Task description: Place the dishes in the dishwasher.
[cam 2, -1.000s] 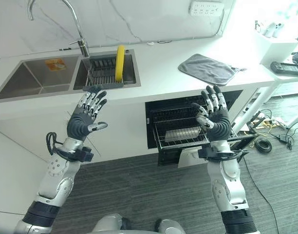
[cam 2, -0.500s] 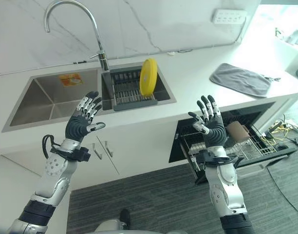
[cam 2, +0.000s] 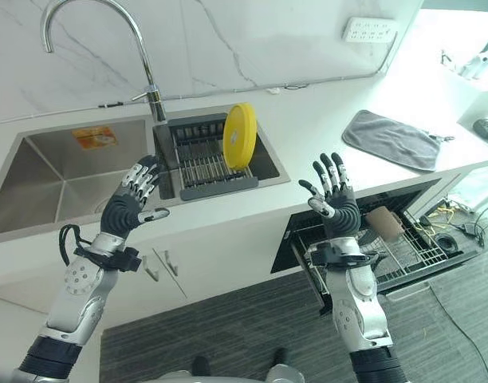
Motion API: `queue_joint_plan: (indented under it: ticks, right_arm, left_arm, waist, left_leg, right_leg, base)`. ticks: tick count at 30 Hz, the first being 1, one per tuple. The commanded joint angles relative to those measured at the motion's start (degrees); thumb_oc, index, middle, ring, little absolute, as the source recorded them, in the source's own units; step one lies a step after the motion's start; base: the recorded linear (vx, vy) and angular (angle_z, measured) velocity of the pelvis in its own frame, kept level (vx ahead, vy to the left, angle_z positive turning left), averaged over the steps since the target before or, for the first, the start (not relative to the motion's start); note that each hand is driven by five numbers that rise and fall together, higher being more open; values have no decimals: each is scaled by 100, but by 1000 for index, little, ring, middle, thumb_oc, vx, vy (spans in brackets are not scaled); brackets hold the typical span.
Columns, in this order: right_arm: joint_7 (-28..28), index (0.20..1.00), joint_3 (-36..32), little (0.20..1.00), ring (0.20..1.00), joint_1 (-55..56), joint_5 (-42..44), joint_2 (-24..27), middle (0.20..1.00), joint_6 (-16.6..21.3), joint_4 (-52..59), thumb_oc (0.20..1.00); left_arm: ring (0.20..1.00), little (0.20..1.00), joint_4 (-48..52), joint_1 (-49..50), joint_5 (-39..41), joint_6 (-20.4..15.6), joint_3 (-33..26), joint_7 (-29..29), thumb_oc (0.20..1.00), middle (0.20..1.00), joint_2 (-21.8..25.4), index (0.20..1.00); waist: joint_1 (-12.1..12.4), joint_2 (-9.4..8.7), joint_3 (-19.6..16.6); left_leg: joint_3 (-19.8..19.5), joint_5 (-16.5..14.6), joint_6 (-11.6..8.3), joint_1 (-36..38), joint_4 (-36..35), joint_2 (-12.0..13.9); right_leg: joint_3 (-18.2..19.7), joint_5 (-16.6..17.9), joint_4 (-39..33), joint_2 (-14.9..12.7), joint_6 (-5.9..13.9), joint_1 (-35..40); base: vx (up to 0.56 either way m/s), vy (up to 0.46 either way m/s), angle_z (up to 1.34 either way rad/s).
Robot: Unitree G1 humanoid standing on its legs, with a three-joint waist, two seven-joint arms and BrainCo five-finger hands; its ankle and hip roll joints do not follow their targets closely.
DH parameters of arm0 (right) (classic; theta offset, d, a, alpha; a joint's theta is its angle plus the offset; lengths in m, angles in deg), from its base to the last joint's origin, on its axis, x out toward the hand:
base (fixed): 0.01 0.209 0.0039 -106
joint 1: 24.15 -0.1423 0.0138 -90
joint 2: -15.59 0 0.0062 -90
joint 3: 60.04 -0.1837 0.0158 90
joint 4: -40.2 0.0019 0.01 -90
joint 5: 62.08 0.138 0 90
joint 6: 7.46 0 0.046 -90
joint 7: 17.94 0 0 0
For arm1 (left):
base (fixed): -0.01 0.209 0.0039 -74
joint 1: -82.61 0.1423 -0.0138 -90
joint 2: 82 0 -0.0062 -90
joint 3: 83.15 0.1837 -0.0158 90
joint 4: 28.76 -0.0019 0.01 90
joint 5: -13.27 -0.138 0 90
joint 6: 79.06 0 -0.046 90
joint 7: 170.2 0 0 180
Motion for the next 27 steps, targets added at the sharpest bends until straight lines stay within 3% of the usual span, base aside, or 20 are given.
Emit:
queue_joint_plan:
  ticks: [1,10,12,14,15,16,17,18,20,23,27]
  right_arm:
    - [-224,1000,-91,1000,1000,-343,-13,56,1000,402,413,1000]
    - [-96,1000,-98,1000,1000,-116,52,101,1000,71,612,1000]
    - [92,1000,-51,1000,1000,-100,129,141,1000,-21,643,1000]
    - [192,1000,64,1000,1000,-147,91,176,1000,-81,595,1000]
    - [195,1000,81,1000,1000,-150,91,178,1000,-82,586,1000]
    - [151,1000,162,1000,1000,-178,51,161,1000,-51,556,1000]
    - [137,1000,203,1000,1000,-204,24,150,1000,-24,533,1000]
    - [86,1000,296,1000,1000,-276,-85,127,1000,0,498,1000]
    - [-134,1000,423,1000,1000,-320,-276,157,1000,67,518,1000]
    - [-144,1000,418,1000,1000,-259,-76,199,1000,34,528,1000]
    - [284,1000,334,1000,1000,-44,-311,304,1000,-43,550,1000]
  left_arm:
    - [1000,1000,283,-303,-177,-258,-68,10,1000,1000,11,1000]
    - [1000,1000,367,-325,-327,-335,-15,-236,1000,1000,-7,1000]
    - [1000,1000,380,-308,-332,-400,-52,-373,1000,1000,-6,1000]
    - [1000,1000,427,-181,-244,-437,-115,-472,1000,1000,-47,1000]
    - [1000,1000,440,-164,-222,-432,-129,-463,1000,1000,-54,1000]
    - [1000,1000,427,-143,-211,-459,-132,-404,1000,1000,-101,1000]
    - [1000,1000,414,-138,-233,-483,-128,-380,1000,1000,-119,1000]
    - [1000,1000,406,-143,-295,-494,-82,-400,1000,1000,-144,1000]
    - [1000,1000,345,-248,-247,-512,26,-415,1000,1000,-132,1000]
    - [1000,1000,180,-331,-127,-589,98,-548,1000,1000,-60,1000]
    - [1000,1000,182,-205,-463,-648,-79,-709,1000,1000,-8,1000]
  waist:
    - [-60,116,-114]
    - [-308,94,-178]
    - [-313,69,-137]
    - [-259,32,-42]
    - [-252,35,-24]
    - [-206,66,46]
    - [-190,93,69]
    - [-152,176,112]
    - [-185,268,143]
    - [-270,287,95]
    - [-274,274,-21]
  left_leg:
    - [-375,126,-54,-168,37,169]
    - [-511,288,-293,-213,31,447]
    - [-698,193,-306,-265,343,477]
    - [-885,54,-265,-490,1124,386]
    - [-920,64,-265,-576,1277,380]
    - [-1047,338,-307,-825,1483,366]
    - [-1117,457,-331,-899,1452,356]
    - [-1262,802,-411,-977,1092,366]
    - [-1167,1167,-482,-1108,454,480]
    - [-988,1146,-493,-1068,228,519]
    - [-874,806,-436,-771,82,435]
  right_leg:
    - [87,-485,277,142,50,277]
    - [455,-714,144,544,-249,479]
    - [568,-834,376,609,-334,410]
    - [688,-909,623,624,-421,396]
    - [699,-919,648,639,-438,402]
    - [748,-940,671,709,-491,475]
    - [769,-951,673,742,-499,508]
    - [842,-980,632,808,-488,617]
    - [861,-1015,563,801,-484,776]
    - [827,-1044,543,710,-439,836]
    - [662,-1030,404,564,-344,913]
  base:
    - [24,-163,-11]
    - [-6,-165,-5]
    - [-28,-209,2]
    - [29,-148,-6]
    - [47,-83,-44]
    - [46,-14,-59]
    - [110,65,-50]
    - [132,122,-30]
    - [159,197,-16]
    - [141,173,-16]
    - [145,100,-49]
